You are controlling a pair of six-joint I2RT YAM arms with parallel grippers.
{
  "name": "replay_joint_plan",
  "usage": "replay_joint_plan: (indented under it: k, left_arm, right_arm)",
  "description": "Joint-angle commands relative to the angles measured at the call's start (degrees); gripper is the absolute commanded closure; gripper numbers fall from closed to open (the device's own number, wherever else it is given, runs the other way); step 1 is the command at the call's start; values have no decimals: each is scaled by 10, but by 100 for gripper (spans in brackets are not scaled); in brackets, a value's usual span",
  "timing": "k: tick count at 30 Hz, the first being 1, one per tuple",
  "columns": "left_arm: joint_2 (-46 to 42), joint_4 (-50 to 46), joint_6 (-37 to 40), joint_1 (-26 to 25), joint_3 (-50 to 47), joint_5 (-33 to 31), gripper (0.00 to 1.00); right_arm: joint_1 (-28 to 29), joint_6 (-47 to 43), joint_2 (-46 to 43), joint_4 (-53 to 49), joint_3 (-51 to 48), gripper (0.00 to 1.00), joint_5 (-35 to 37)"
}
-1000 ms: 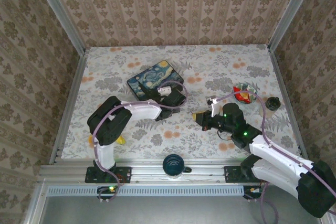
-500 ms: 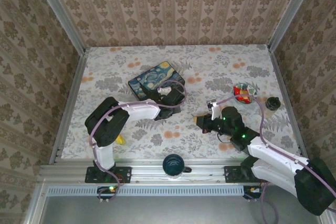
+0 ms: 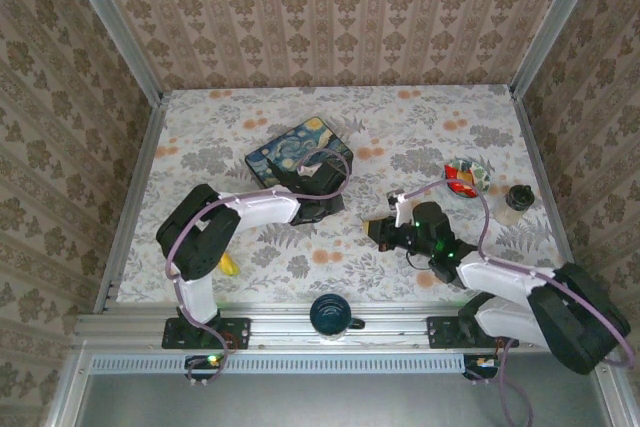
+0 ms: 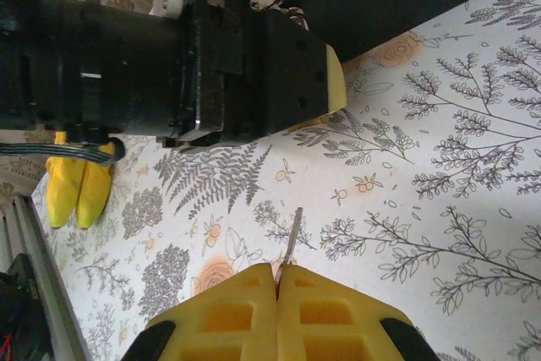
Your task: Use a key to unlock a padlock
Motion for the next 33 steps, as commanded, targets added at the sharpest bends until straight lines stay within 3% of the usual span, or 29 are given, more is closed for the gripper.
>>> replay_joint_plan:
  k: [1, 8, 15, 22, 27, 33]
  left_arm:
    - [-19, 16, -29, -3, 10, 31, 100]
    - [-17, 47, -106, -4, -8, 82, 100]
    - [-17, 79, -137, -5, -18, 96, 100]
    - [-30, 78, -158, 6, -16, 115, 100]
    - [-38, 80, -165, 10, -24, 115, 100]
    - [-34, 90, -175, 15, -28, 121, 100]
  right_arm:
    - [0, 5, 45, 86, -8, 100, 11]
    - [11, 21, 153, 205, -6, 100, 19]
    - [43, 17, 218, 288, -16, 100, 79]
    - [43, 39, 307, 409, -15, 100, 76]
    - [47, 43, 339, 425, 5, 100, 72]
    - [49, 30, 319, 419, -3, 100, 102]
